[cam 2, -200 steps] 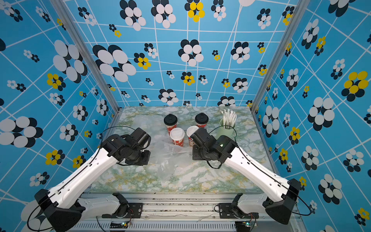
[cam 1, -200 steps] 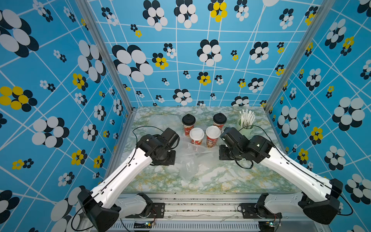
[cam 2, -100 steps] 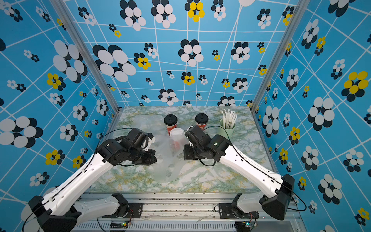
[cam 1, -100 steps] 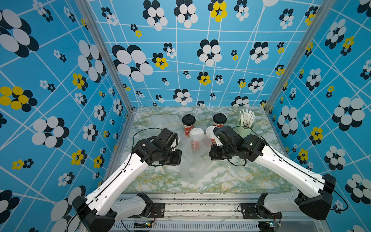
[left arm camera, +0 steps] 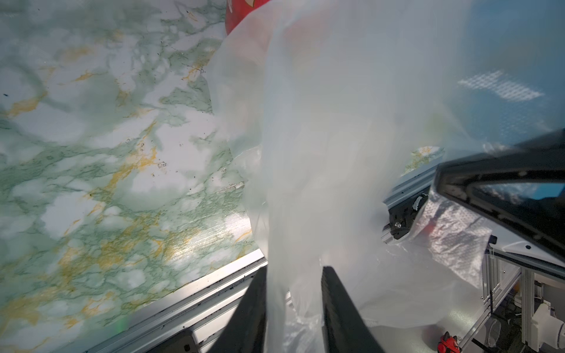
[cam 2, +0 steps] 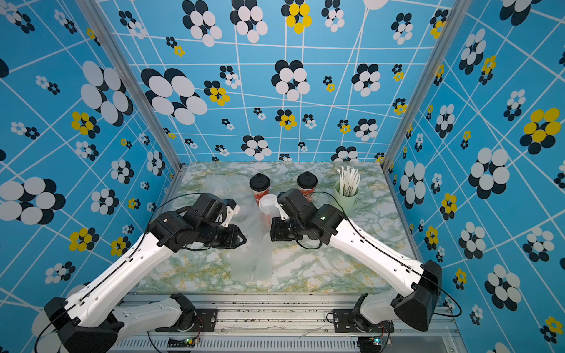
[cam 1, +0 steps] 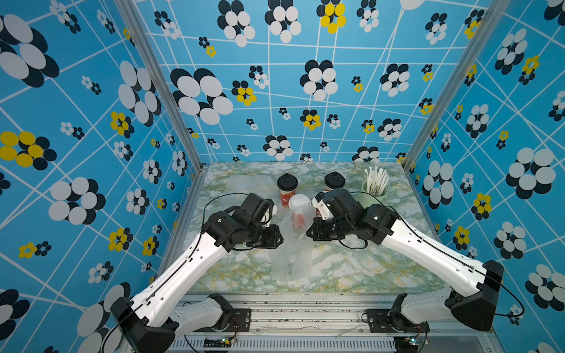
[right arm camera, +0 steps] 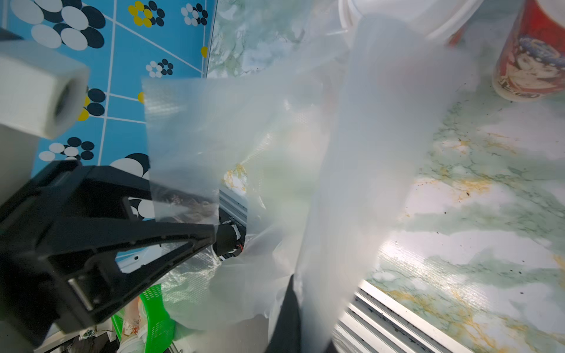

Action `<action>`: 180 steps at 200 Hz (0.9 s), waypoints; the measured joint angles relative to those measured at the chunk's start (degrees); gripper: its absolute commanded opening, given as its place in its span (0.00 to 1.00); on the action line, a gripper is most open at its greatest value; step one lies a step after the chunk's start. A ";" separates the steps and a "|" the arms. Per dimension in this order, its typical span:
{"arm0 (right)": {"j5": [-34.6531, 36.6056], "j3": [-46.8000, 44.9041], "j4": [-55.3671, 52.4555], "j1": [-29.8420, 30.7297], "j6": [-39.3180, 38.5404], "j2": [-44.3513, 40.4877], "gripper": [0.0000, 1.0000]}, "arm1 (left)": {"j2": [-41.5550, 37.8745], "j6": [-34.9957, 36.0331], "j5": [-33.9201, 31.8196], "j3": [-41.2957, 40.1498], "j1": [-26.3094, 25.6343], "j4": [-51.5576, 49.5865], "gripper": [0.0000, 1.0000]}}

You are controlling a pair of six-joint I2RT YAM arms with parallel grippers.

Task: Pack milk tea into plastic carrier bags
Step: Pick up the plastic carrier bag from the center of the board.

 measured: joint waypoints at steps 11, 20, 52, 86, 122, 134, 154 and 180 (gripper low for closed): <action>-0.35 -0.24 0.04 0.00 0.00 0.00 0.00 | 0.92 0.37 -0.04 0.66 0.00 0.52 0.37; -0.50 -0.48 0.02 0.00 0.02 0.00 0.00 | 1.57 0.59 -0.28 1.07 0.00 0.87 0.39; -0.57 -0.81 0.09 0.00 0.09 0.07 0.00 | 3.15 2.12 -3.26 3.13 0.00 0.68 0.37; -0.57 -1.51 0.35 0.00 0.24 0.11 0.00 | 3.10 3.30 -5.62 4.35 0.22 0.17 0.18; -0.48 -1.53 0.39 0.00 0.22 0.70 0.00 | 2.69 3.80 -7.15 3.56 0.33 -0.17 0.00; -0.26 -1.53 0.35 0.00 0.20 1.09 0.00 | 2.19 3.67 -8.09 2.91 0.35 -0.33 0.00; 0.94 -1.25 -0.63 0.00 -0.26 1.84 0.14 | 1.09 3.50 -9.20 2.05 1.05 -0.68 0.00; 2.38 -0.15 -2.32 0.00 -1.53 2.12 0.42 | -1.22 2.54 -8.26 0.11 2.73 0.24 0.00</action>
